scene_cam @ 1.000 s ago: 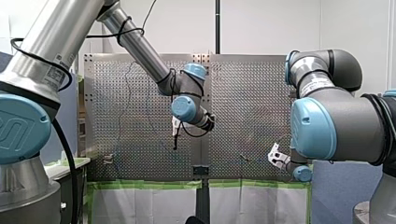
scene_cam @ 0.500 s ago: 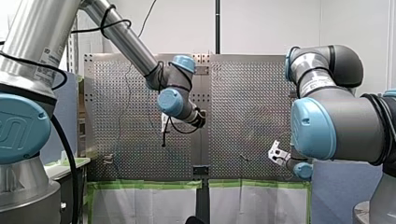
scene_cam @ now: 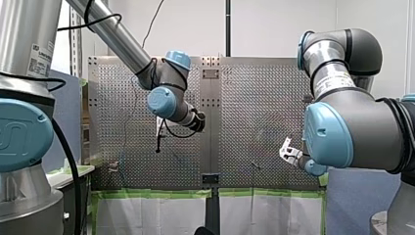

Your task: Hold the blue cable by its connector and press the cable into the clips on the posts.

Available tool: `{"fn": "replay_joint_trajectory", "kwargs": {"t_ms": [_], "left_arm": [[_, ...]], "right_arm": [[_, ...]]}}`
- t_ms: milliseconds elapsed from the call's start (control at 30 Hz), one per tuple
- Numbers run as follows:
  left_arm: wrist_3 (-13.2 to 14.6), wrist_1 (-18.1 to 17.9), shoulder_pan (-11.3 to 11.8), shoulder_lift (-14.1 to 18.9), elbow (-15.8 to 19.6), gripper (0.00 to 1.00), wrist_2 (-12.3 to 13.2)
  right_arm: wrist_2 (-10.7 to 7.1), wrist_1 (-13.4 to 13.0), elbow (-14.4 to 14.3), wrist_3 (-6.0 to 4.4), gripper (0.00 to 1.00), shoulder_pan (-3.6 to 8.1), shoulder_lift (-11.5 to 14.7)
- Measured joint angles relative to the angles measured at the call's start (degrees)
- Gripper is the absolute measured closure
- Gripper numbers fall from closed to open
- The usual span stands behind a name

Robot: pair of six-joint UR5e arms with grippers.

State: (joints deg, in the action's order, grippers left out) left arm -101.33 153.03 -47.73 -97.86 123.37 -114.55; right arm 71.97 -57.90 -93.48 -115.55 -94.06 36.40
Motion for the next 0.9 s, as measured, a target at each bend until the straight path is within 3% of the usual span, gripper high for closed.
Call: {"fn": "replay_joint_trajectory", "kwargs": {"t_ms": [200, 467, 900], "left_arm": [[-0.19, 0.0, 0.04, 2.69, 2.69, 0.0, 0.0], [-0.34, -0.06, 0.06, 6.62, 4.85, 0.0, -0.01], [-0.46, -0.45, 0.17, 13.14, 5.82, 0.0, 0.04]], "right_arm": [[1.22, 2.74, -0.07, 0.15, 1.0, -0.42, 2.76], [1.23, 6.69, 0.23, -1.26, 1.0, -0.46, 6.73], [0.49, 12.58, 0.6, -1.08, 1.0, -1.18, 13.03]]}}
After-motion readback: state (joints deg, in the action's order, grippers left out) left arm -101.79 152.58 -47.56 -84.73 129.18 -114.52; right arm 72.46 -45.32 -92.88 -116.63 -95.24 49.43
